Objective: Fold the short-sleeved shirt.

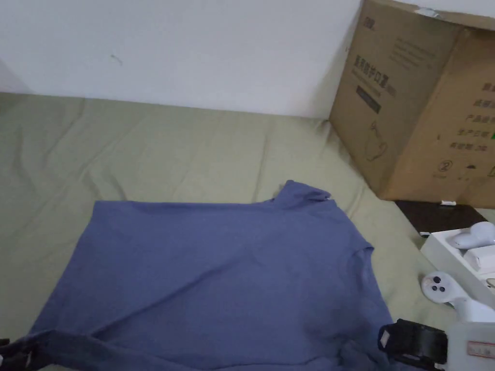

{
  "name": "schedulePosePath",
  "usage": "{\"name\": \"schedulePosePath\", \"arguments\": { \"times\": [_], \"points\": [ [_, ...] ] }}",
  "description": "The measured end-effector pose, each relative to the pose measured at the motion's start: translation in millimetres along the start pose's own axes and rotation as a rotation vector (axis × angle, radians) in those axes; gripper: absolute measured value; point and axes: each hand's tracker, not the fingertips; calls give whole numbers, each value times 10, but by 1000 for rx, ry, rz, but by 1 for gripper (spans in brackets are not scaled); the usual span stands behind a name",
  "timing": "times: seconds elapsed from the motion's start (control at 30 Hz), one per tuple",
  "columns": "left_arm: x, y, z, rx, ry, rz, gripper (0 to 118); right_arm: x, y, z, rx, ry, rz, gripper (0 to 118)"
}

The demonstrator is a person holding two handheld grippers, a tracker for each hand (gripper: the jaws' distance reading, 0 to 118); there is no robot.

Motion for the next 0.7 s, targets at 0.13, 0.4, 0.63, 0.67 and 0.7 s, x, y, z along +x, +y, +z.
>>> {"name": "schedulePosePath", "arguments": {
  "times": [0.13, 0.4, 0.63, 0.67, 0.7],
  "points": [
    [102, -26, 34, 16, 43, -22, 5, 268, -108, -440, -165, -97, 17, 113],
    [81, -83, -3, -13, 45, 22, 5, 70, -297, -308, -117, -10, 117, 11],
    [70, -4, 154, 42, -25, 85, 5, 41, -266, 219, 92, 80, 29, 10],
    [30, 52, 209, 65, -41, 115, 5, 12, -239, 304, 107, 112, 26, 10],
    [12, 149, 253, 84, -53, 138, 5, -18, -118, 359, 121, 138, 23, 10]
  ]
}}
